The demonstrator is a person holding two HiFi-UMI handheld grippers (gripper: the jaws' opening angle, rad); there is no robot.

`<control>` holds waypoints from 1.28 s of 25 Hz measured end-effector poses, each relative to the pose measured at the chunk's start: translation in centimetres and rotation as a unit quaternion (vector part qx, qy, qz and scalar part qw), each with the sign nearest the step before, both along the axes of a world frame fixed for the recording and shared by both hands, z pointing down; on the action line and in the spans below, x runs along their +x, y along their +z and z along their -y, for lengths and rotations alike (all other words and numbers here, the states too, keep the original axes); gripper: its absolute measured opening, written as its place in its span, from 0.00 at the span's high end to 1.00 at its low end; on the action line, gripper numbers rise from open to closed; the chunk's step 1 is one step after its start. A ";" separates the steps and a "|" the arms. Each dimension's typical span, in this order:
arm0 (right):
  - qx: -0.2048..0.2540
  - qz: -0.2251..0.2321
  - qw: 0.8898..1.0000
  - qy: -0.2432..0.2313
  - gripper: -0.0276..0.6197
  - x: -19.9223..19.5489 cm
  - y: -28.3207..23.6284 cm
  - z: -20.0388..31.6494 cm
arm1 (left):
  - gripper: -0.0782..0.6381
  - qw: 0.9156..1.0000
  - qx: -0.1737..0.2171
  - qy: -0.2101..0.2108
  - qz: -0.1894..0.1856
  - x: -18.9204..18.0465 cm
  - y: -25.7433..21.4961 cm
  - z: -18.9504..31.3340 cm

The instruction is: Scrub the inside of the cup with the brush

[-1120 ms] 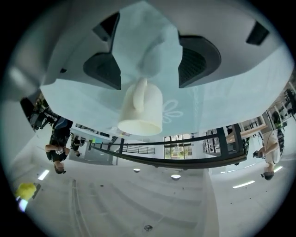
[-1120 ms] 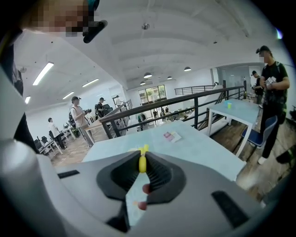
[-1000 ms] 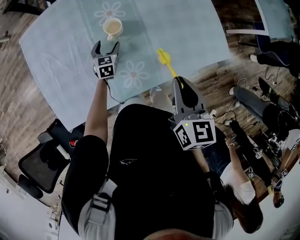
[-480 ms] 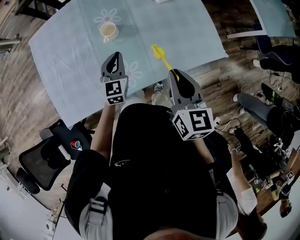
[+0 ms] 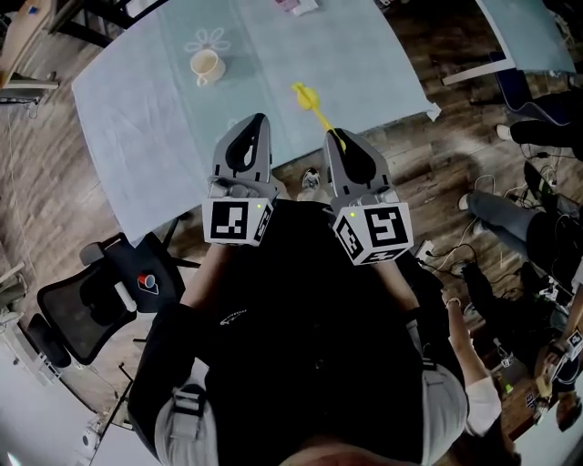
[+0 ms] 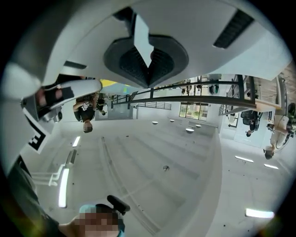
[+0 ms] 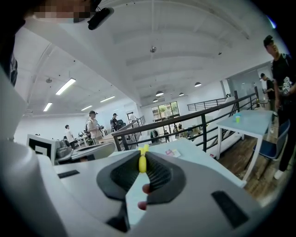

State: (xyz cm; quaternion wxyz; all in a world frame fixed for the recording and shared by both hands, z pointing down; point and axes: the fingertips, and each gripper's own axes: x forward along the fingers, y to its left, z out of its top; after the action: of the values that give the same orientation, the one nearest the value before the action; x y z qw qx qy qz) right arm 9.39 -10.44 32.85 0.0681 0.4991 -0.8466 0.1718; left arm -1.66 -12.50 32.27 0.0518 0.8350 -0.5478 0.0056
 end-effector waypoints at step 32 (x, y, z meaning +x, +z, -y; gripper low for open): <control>0.021 0.004 0.999 -0.030 0.90 4.7 0.2 -2.2 | 0.87 1.000 -0.004 0.002 0.017 7.8 0.1 -4.4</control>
State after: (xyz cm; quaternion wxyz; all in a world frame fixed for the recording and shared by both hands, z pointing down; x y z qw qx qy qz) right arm 14.12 -8.26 33.06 0.0594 0.4738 -0.8650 0.1539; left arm 6.13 -8.13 32.38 0.0452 0.8359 -0.5466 0.0223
